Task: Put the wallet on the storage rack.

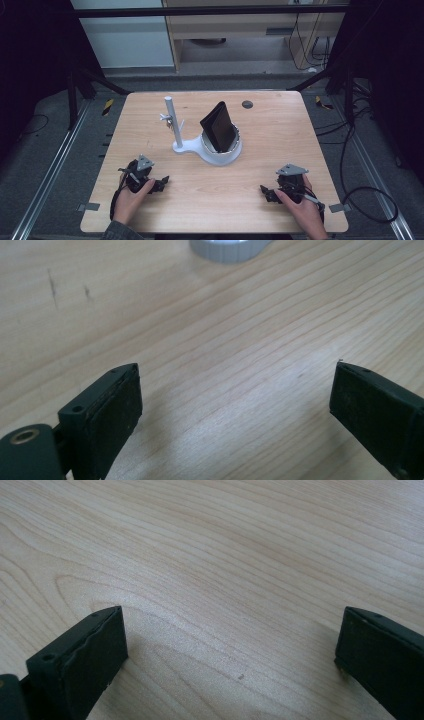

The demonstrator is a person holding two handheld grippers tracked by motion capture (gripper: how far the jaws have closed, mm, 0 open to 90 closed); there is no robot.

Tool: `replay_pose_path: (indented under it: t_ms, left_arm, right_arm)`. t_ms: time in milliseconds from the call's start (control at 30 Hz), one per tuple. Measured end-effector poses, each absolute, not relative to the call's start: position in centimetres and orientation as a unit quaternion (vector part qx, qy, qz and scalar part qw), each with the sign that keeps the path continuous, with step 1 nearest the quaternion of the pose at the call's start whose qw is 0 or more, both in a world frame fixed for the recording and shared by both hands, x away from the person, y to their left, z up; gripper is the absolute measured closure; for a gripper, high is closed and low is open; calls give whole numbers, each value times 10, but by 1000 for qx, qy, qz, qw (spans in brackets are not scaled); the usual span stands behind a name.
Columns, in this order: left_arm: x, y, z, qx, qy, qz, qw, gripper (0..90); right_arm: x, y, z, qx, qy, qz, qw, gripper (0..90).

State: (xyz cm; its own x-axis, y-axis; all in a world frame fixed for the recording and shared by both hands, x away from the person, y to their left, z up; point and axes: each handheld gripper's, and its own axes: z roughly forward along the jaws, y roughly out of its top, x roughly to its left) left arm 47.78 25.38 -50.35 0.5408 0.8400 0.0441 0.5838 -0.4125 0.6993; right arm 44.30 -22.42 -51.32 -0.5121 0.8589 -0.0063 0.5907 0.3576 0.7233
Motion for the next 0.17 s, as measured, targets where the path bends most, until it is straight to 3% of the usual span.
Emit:
replay_pose_path:
  t_ms: [167]
  left_arm:
    - [482, 254, -508, 808, 442, 197, 335, 25]
  right_arm:
    - [442, -224, -513, 455, 799, 339, 199, 4]
